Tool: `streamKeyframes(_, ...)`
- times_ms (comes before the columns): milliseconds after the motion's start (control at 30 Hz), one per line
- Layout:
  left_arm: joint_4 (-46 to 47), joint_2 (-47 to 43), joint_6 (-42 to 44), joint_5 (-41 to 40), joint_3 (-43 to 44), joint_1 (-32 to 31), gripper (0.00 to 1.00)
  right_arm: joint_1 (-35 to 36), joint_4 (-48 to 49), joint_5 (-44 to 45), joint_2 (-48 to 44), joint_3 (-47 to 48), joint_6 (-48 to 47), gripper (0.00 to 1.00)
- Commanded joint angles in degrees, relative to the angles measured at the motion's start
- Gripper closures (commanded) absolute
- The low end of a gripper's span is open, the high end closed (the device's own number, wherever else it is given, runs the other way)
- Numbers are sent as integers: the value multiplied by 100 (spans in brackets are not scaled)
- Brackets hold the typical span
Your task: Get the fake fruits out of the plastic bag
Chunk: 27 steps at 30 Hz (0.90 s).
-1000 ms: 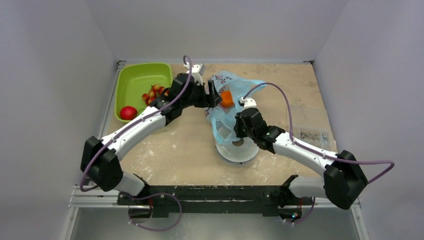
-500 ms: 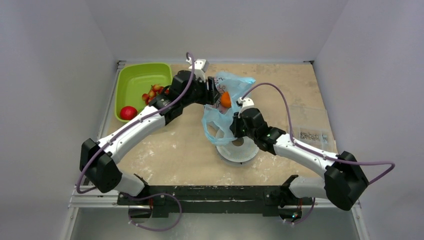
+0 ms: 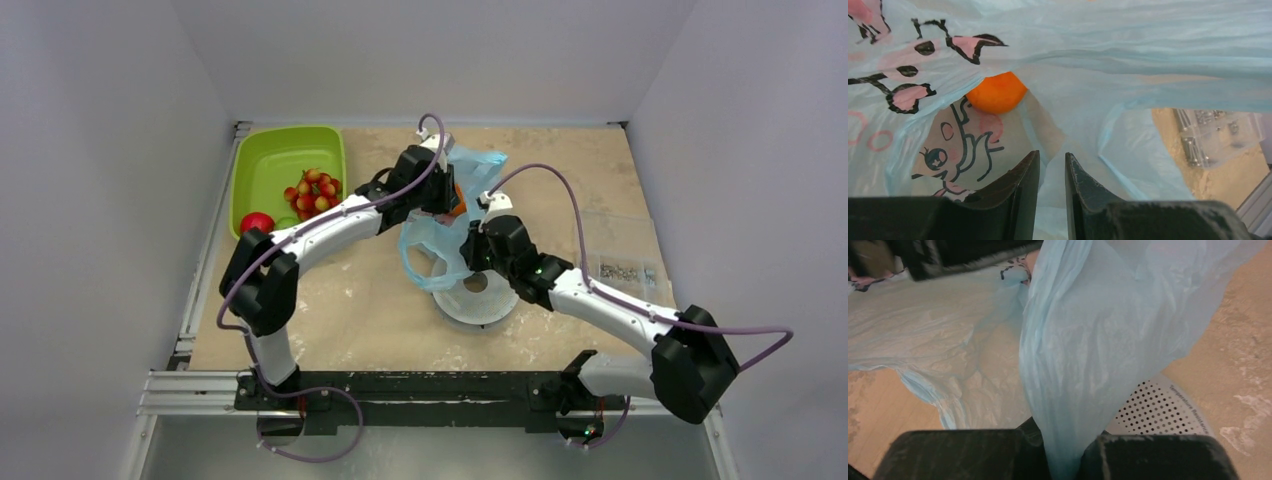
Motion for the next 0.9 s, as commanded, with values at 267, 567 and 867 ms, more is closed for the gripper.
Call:
streamKeyframes(267,5,825,-372,203,531,4,77,-720,-565,302,91,786,708,10)
streamKeyframes(567,265,732,-648,513,143,3,77,-984,-164,264,885,1552,1014,1)
streamKeyframes(867,132,447,-528,377,-188,174,78,-1071,2,844,1516,1861,786,67)
